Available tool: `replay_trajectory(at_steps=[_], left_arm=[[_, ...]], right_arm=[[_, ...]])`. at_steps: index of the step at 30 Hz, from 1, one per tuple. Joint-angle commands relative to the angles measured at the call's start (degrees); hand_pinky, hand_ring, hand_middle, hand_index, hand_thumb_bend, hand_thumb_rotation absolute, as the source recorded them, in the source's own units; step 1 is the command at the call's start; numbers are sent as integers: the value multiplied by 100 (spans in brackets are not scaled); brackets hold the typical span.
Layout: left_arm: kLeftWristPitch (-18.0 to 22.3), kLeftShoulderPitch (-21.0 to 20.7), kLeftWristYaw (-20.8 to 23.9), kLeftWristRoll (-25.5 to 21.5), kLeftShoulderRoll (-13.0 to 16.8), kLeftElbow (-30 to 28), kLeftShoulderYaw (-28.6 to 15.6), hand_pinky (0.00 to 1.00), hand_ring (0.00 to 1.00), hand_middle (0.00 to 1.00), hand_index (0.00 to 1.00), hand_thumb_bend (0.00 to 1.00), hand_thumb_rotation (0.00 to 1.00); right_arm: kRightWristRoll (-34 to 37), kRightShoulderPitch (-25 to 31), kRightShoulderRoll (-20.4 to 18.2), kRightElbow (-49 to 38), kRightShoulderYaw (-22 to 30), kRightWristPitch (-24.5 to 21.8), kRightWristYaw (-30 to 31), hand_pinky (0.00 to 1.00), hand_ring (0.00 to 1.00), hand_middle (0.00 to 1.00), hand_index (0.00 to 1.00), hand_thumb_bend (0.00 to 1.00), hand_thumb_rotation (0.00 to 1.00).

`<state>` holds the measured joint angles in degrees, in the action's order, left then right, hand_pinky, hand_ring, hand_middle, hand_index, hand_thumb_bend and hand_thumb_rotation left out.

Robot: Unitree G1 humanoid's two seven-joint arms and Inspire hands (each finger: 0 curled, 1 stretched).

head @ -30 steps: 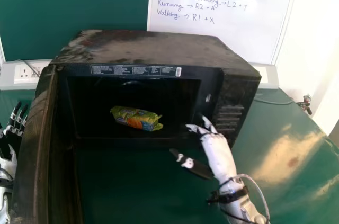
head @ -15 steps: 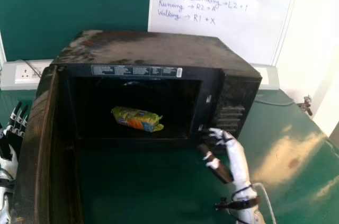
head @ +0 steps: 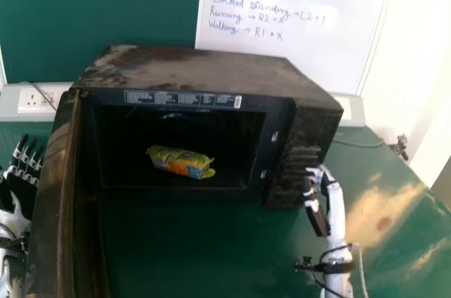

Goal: Put biscuit inside oven

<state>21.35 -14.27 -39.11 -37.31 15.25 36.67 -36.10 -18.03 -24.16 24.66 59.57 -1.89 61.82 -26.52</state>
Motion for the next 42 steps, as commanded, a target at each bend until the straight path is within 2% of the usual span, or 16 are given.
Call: replay_trajectory(at_steps=[1, 5, 11, 13, 15, 18, 23, 27, 29, 34, 36, 38, 40, 41, 42], left_arm=[[-36, 185, -81, -62, -197, 298, 3, 6, 45, 65, 84, 12, 0], [3, 161, -88, -45, -194, 340, 2, 6, 44, 65, 84, 12, 0], [21, 175, -51, -19, -206, 308, 21, 8, 44, 65, 83, 11, 0], [13, 190, -14, -16, -226, 265, 23, 11, 46, 66, 84, 12, 0], [28, 179, -42, -33, -232, 279, 14, 11, 45, 65, 83, 12, 0], [59, 174, -83, -39, -233, 294, 10, 8, 43, 64, 83, 10, 0], [71, 181, -86, -44, -237, 288, 9, 8, 44, 65, 83, 10, 0], [87, 191, -65, -37, -232, 262, 4, 6, 42, 64, 83, 10, 0], [-79, 173, -151, -219, -242, 239, -68, 1, 44, 65, 84, 10, 0], [-381, 101, -943, -773, -110, 374, -289, 0, 35, 67, 93, 1, 0], [-643, 121, -1250, -1007, -13, 331, -355, 0, 26, 68, 97, 0, 0], [-908, 148, -1496, -1204, 84, 287, -432, 0, 11, 67, 99, 0, 0], [-1291, 140, -1894, -1524, 167, 284, -550, 0, 3, 61, 100, 0, 11], [-1456, 116, -2159, -1670, 214, 315, -605, 0, 1, 25, 100, 0, 29], [-1599, 92, -2407, -1787, 258, 344, -653, 0, 1, 13, 100, 0, 38]], right_arm=[[417, 248, -548, 370, 104, 47, 290, 24, 30, 42, 59, 69, 100], [957, 169, -746, 556, 412, -7, 802, 23, 29, 39, 57, 63, 100], [1470, 89, -921, 627, 815, -183, 1214, 20, 25, 37, 57, 65, 100], [1536, 67, -953, 623, 901, -267, 1262, 19, 25, 36, 57, 68, 100], [1508, 49, -966, 616, 949, -358, 1188, 19, 25, 35, 57, 67, 100], [1653, 14, -1055, 588, 1090, -548, 1225, 19, 25, 34, 56, 66, 100], [1782, -41, -1144, 524, 1253, -947, 1199, 19, 25, 33, 56, 68, 100], [1872, -60, -1212, 442, 1358, -1192, 1202, 18, 25, 33, 56, 63, 100], [1913, -48, -1231, 403, 1393, -1235, 1239, 18, 25, 34, 56, 63, 100], [1898, -1, -1235, 343, 1411, -1218, 1261, 19, 25, 34, 56, 58, 100], [1871, 8, -1231, 342, 1405, -1189, 1245, 18, 25, 34, 55, 59, 100], [1845, 18, -1222, 341, 1392, -1176, 1238, 18, 25, 33, 55, 60, 100], [1832, 28, -1220, 332, 1386, -1162, 1238, 18, 25, 34, 55, 60, 100], [1815, 36, -1220, 318, 1379, -1162, 1222, 18, 25, 34, 55, 59, 100], [1787, 42, -1217, 307, 1370, -1164, 1193, 18, 25, 34, 55, 57, 100]])
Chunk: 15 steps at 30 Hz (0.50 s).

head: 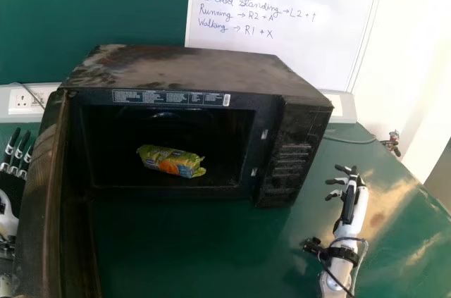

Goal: Put biscuit inside oven

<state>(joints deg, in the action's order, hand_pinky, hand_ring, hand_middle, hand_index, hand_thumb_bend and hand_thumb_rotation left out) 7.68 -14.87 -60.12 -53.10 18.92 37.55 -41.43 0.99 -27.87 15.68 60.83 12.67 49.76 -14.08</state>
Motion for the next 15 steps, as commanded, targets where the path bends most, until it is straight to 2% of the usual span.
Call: replay_trajectory(at_steps=[1, 2, 5, 7, 10, 11, 12, 15], left_arm=[[-353, 143, -466, -296, -90, 225, -151, 0, 0, 6, 96, 0, 44], [-503, 168, -531, -383, -94, 112, -171, 0, 0, 3, 91, 0, 48], [-935, 294, -698, -662, -169, -434, -161, 0, 0, 0, 72, 0, 50], [-1178, 426, -651, -813, -236, -822, -157, 0, 0, 0, 56, 0, 53], [-1571, 619, -628, -1069, -340, -1344, -145, 0, 0, 0, 36, 0, 49], [-1629, 646, -677, -1112, -361, -1450, -140, 0, 0, 0, 37, 0, 47], [-1639, 674, -684, -1121, -393, -1569, -133, 0, 0, 0, 44, 0, 45], [-1566, 627, -896, -1120, -477, -1709, -91, 0, 0, 1, 52, 0, 38]], right_arm=[[-143, 418, -317, 171, -96, 36, -82, 18, 25, 34, 56, 56, 100], [-161, 421, -319, 164, -100, 36, -102, 18, 25, 34, 56, 55, 100], [-197, 417, -316, 170, -109, 44, -124, 18, 25, 34, 55, 56, 100], [-194, 412, -320, 176, -102, 49, -107, 18, 25, 34, 55, 57, 100], [-235, 408, -318, 180, -105, 55, -132, 18, 25, 34, 55, 59, 100], [-248, 408, -316, 180, -108, 57, -142, 18, 25, 34, 55, 59, 100], [-238, 408, -322, 178, -103, 55, -129, 17, 24, 34, 55, 59, 100], [-221, 407, -326, 180, -97, 58, -97, 17, 24, 34, 55, 60, 100]])
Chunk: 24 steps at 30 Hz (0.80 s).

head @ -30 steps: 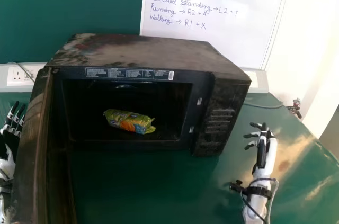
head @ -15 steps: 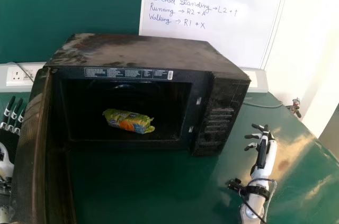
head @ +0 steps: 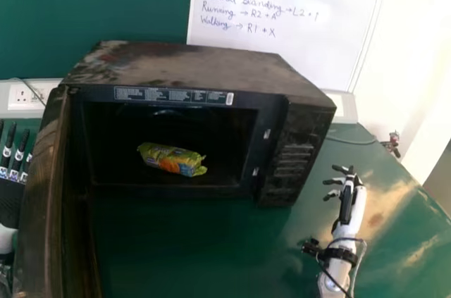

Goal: Put biscuit inside oven

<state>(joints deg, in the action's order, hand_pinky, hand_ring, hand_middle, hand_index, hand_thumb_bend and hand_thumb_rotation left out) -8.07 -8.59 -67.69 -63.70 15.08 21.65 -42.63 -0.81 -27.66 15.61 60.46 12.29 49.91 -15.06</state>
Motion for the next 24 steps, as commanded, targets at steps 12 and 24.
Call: replay_trajectory(at_steps=[12, 24], left_arm=[[-655, 192, -235, -594, -562, -1092, 159, 0, 0, 36, 32, 30, 0], [-845, 361, -945, -450, -364, -1590, 508, 0, 0, 47, 47, 51, 0]], right_arm=[[-67, 386, -313, 226, -70, 45, -17, 18, 25, 34, 55, 55, 100], [-70, 371, -320, 245, -75, 29, 3, 18, 25, 34, 55, 56, 100]])
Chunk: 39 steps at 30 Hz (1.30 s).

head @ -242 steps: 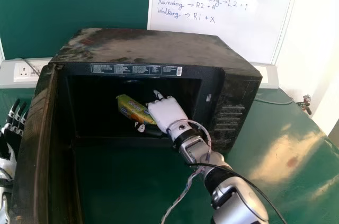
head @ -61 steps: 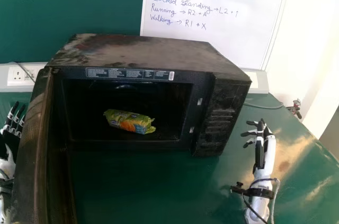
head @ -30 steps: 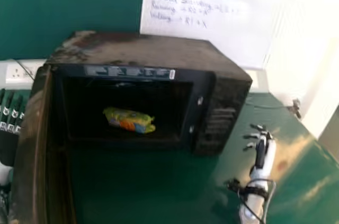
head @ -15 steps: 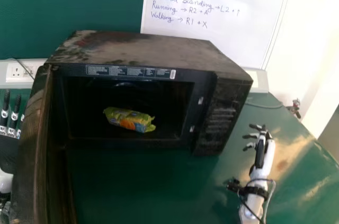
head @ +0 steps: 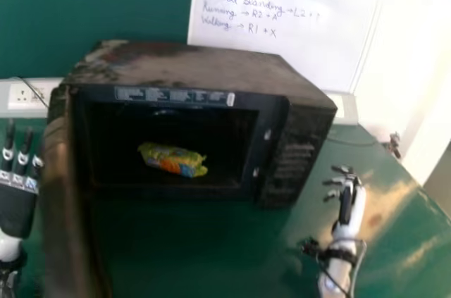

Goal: Put biscuit inside oven

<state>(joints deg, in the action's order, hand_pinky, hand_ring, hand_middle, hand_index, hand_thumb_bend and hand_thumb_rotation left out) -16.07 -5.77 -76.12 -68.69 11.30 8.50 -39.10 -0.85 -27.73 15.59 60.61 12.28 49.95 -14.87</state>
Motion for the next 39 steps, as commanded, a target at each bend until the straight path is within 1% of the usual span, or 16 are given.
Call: replay_trajectory(at_steps=[1, 2, 6, 7, 8, 10, 12, 14, 17, 22, 24, 26, 30, 34, 36, 39], left_arm=[[-2, 142, -55, 49, -42, -461, 185, 0, 0, 47, 47, 51, 0], [38, 214, -14, 51, -97, -626, 213, 0, 0, 47, 47, 51, 0], [279, 347, -197, 23, -387, -879, 351, 0, 1, 47, 47, 51, 0], [230, 377, -300, 17, -361, -882, 416, 0, 2, 43, 50, 51, 0], [250, 454, -304, 52, -377, -948, 459, 0, 4, 43, 50, 51, 0], [476, 586, -431, 244, -356, -995, 495, 0, 6, 43, 51, 51, 0], [697, 679, -607, 380, -334, -983, 509, 0, 8, 46, 49, 51, 0], [835, 681, -787, 411, -373, -935, 560, 1, 14, 49, 45, 51, 0], [760, 772, -822, 434, -338, -902, 688, 1, 17, 50, 44, 51, 0], [549, 770, -969, 365, -235, -757, 822, 0, 18, 51, 43, 51, 0], [517, 812, -897, 369, -256, -800, 825, 0, 17, 51, 43, 51, 0], [386, 850, -880, 298, -250, -800, 846, 0, 16, 51, 43, 51, 0], [477, 927, -767, 333, -302, -942, 826, 0, 15, 51, 43, 51, 0], [432, 962, -761, 375, -175, -973, 863, 0, 16, 51, 42, 51, 0], [369, 993, -749, 377, -118, -980, 888, 0, 16, 48, 46, 51, 0], [304, 1003, -744, 391, -29, -1004, 938, 0, 15, 51, 43, 51, 0]], right_arm=[[-71, 378, -316, 234, -78, 37, -13, 18, 25, 34, 55, 56, 100], [-79, 381, -314, 234, -84, 46, -15, 18, 25, 34, 55, 55, 100], [-50, 376, -322, 237, -75, 41, 17, 18, 25, 34, 55, 55, 100], [-45, 376, -325, 235, -74, 37, 17, 18, 25, 34, 55, 55, 100], [-49, 376, -327, 234, -75, 34, 13, 18, 25, 34, 54, 56, 100], [-63, 375, -323, 236, -83, 35, 1, 18, 25, 34, 54, 56, 100], [-52, 369, -324, 242, -79, 30, 15, 18, 25, 34, 54, 56, 100], [-9, 363, -334, 247, -63, 23, 68, 18, 25, 34, 55, 56, 100], [-4, 358, -335, 252, -58, 25, 88, 18, 24, 34, 55, 58, 100], [-59, 370, -327, 235, -75, 36, 41, 18, 24, 34, 55, 56, 100], [-66, 370, -322, 237, -79, 28, 35, 18, 24, 34, 55, 56, 100], [-29, 367, -333, 241, -64, 26, 64, 17, 24, 34, 55, 56, 100], [-50, 365, -331, 243, -72, 35, 37, 18, 24, 34, 55, 55, 100], [-55, 353, -318, 268, -78, 28, 45, 18, 24, 34, 55, 56, 100], [-36, 347, -328, 277, -67, 28, 56, 18, 24, 34, 55, 56, 100], [-38, 350, -337, 271, -70, 42, 48, 18, 25, 34, 54, 56, 100]])
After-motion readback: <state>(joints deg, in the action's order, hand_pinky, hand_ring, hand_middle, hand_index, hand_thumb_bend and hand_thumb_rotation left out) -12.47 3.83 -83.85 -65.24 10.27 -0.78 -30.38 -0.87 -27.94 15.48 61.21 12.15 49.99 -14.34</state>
